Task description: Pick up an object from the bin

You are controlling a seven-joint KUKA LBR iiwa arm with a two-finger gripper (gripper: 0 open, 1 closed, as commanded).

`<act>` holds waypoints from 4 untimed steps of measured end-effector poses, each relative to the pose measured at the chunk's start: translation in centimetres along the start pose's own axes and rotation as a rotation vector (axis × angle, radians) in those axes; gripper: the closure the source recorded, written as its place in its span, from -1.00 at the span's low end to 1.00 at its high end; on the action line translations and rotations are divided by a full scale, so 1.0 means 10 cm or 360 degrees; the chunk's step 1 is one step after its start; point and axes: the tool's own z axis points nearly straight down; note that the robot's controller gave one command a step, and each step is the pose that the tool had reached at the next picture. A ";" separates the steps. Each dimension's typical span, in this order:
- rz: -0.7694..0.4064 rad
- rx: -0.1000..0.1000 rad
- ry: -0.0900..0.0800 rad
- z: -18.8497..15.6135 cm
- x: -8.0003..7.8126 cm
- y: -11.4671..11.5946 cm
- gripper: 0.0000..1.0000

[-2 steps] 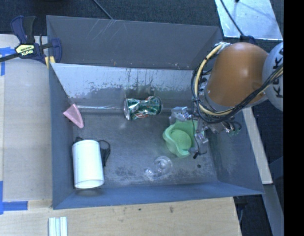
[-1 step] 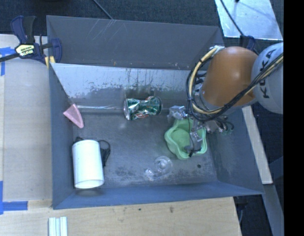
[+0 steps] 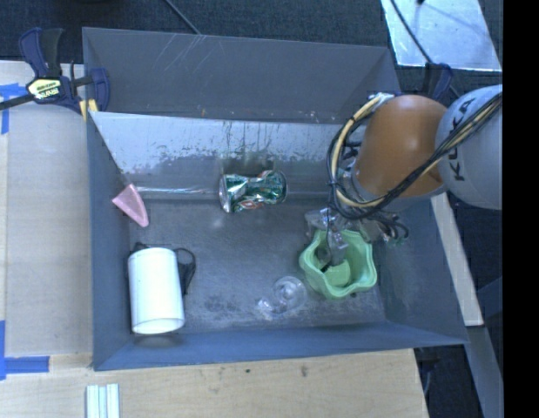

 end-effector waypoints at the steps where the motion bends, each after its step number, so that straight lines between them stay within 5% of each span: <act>1: 0.0001 0.0000 0.0000 0.00 0.00 0.00 1.00; 3: -0.0006 -0.0005 0.0003 -1.16 0.13 0.14 1.00; 4: -0.0014 0.0007 -0.0022 -0.92 0.01 0.08 1.00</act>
Offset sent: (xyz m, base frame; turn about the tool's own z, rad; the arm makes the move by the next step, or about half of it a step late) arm 0.0001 0.0149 0.1392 -0.0156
